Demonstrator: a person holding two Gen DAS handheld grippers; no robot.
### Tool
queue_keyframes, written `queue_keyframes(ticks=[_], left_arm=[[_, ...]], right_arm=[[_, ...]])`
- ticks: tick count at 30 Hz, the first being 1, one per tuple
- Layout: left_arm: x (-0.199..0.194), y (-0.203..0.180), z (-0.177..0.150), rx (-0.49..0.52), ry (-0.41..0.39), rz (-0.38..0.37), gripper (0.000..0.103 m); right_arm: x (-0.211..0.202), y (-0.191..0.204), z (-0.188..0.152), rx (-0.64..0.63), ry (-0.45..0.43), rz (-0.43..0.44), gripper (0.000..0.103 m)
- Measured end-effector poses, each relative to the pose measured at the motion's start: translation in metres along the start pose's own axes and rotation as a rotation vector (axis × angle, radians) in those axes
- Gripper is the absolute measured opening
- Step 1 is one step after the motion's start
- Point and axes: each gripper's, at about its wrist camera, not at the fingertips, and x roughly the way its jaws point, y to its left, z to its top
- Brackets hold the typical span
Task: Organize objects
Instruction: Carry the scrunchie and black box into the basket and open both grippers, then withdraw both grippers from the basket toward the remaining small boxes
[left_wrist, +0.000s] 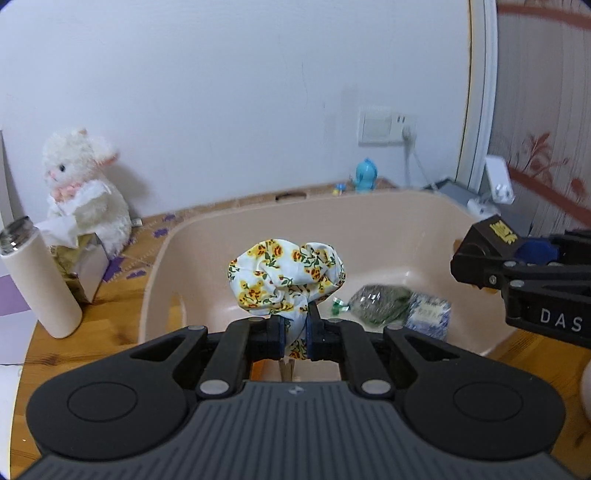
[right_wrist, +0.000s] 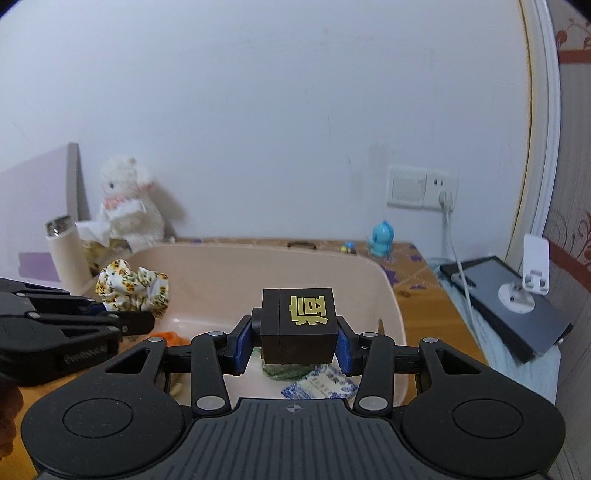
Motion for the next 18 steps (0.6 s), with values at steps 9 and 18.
queue_keyframes(ticks=[9, 18], left_arm=[[0.005, -0.002, -0.006, 0.001, 0.044, -0.003, 0.037], [-0.056, -0.005, -0.004, -0.009, -0.051, 0.02, 0.085]], right_arm=[[0.015, 0.001, -0.009, -0.006, 0.07, -0.016, 0.049], [-0.042, 0.011, -0.007, -0.081, -0.022, -0.05, 0.083]])
